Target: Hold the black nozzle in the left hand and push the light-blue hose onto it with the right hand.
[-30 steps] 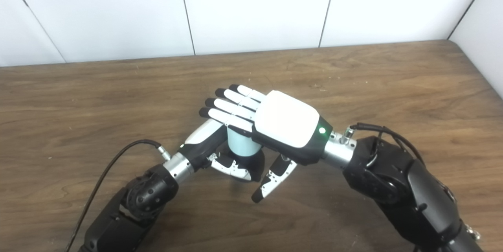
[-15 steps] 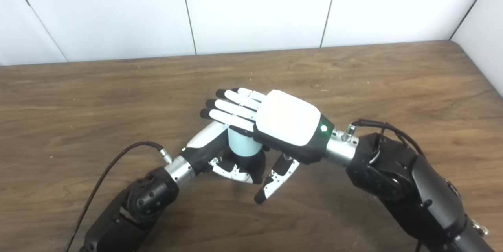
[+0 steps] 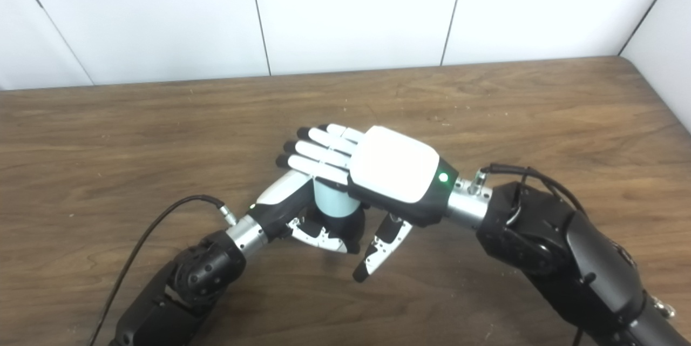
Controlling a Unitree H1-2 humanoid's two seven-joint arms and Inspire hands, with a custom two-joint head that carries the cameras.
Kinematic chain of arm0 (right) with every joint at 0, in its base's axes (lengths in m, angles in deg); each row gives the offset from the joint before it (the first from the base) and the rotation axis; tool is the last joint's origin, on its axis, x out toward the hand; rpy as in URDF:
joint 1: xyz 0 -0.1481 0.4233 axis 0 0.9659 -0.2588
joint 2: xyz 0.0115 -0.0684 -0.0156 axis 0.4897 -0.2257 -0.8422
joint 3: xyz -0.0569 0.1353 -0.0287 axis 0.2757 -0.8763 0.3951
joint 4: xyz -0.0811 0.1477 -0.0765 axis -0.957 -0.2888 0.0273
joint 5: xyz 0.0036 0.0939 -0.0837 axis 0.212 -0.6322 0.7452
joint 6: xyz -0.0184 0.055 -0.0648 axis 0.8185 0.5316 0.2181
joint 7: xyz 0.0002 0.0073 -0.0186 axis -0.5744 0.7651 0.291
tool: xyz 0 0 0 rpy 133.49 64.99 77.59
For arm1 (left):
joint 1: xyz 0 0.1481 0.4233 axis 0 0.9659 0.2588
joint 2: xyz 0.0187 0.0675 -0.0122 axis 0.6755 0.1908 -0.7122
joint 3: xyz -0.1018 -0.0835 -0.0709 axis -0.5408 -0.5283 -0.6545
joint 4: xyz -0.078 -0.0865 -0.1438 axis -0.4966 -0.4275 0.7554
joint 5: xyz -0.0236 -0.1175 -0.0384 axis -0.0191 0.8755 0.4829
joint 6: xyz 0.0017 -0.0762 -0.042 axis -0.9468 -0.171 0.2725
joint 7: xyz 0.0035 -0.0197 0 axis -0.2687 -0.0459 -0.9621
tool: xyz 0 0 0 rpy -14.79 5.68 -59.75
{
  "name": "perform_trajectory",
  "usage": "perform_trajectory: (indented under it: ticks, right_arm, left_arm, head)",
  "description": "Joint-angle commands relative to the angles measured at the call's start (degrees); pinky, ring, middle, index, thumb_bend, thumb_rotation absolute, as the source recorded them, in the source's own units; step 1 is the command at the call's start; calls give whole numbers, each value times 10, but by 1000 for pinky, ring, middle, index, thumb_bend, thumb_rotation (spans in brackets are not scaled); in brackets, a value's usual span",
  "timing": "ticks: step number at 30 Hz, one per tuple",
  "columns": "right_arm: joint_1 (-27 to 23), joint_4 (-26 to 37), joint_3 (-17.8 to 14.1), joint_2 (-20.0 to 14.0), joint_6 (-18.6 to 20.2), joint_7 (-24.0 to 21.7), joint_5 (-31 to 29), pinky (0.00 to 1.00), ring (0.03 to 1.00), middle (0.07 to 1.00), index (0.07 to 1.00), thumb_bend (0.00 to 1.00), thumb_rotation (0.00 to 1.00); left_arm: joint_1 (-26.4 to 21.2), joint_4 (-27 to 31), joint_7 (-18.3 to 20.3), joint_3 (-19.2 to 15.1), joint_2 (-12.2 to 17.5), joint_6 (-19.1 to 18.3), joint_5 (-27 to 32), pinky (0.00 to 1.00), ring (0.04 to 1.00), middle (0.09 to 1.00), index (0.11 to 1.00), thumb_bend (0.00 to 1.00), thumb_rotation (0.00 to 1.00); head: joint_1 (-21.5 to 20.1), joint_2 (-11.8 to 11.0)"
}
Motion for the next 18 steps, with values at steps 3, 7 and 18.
perform_trajectory:
  ticks: [3, 7, 18]
  right_arm:
    - [36, -19, 47, -11, -21, -68, 22, 973, 1000, 1000, 1000, 823, 481]
    - [37, -17, 47, -10, -21, -67, 26, 978, 1000, 1000, 1000, 823, 480]
    - [37, -17, 45, -11, -23, -63, 29, 985, 1000, 1000, 1000, 821, 478]
  left_arm:
    - [6, -27, 22, 7, 15, -30, -39, 776, 682, 634, 491, 516, 75]
    - [6, -23, 24, 8, 16, -34, -41, 775, 683, 634, 491, 515, 73]
    - [7, -20, 26, 7, 16, -32, -39, 774, 681, 631, 490, 515, 74]
  head:
    - [0, 1]
    - [0, 2]
    - [0, 2]
